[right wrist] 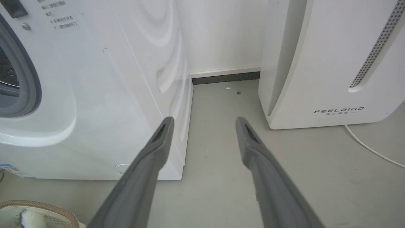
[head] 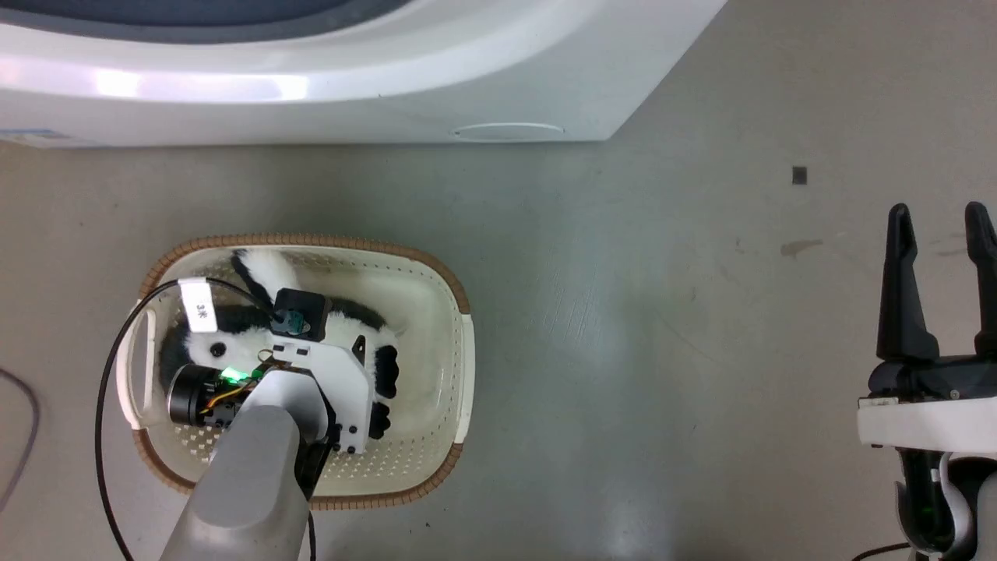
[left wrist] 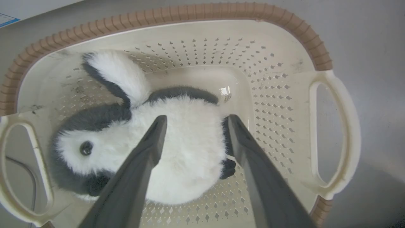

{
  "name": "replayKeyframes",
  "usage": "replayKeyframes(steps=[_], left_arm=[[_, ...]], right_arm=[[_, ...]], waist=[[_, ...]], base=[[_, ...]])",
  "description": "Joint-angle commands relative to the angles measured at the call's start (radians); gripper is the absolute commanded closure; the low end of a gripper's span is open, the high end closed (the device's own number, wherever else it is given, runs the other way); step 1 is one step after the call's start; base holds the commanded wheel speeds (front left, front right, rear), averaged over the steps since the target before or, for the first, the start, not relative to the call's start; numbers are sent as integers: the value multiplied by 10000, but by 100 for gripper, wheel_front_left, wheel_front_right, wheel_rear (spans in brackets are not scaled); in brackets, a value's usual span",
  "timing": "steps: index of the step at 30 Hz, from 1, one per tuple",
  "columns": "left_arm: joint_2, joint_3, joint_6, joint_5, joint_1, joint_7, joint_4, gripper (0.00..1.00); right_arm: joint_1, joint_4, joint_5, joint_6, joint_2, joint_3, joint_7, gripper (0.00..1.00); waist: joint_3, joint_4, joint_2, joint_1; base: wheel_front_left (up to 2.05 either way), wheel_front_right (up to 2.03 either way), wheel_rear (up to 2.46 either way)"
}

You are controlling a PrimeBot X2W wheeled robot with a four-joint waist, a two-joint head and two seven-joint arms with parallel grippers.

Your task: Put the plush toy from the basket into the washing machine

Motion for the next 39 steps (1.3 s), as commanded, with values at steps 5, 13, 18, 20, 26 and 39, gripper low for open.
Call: replayKeyframes(steps=[5,13,18,20,26,39], left_arm=[[15,-196,-23,-117,-594,177,633,0],[-54,-405,-84,-311,-1225,284,1456,0],[-53,-606,-108,-415,-1691,333,2070,0],[-58,-666,-115,-462,-1838,358,2276,0],[9,-863,-105,-573,-2334,320,2893,0],[168,-1226,-132,-937,-3317,493,4230,0]], right_arm=[[-293,-228,134,4,-4,-112,-171,0],[-472,-452,256,4,-4,-265,-337,0],[-615,-613,369,5,-4,-356,-461,0],[-643,-649,408,5,-4,-342,-503,0],[-816,-764,585,5,-4,-380,-628,0],[-1218,-926,987,6,-4,-449,-898,0]], waist=[[567,65,0,-1],[1291,166,0,-1],[1824,186,0,-1],[1999,184,0,-1],[2527,126,0,-1],[3577,-3,0,-1]], base=[[0,0,0],[0,0,0],[0,0,0],[0,0,0],[0,0,0],[0,0,0]])
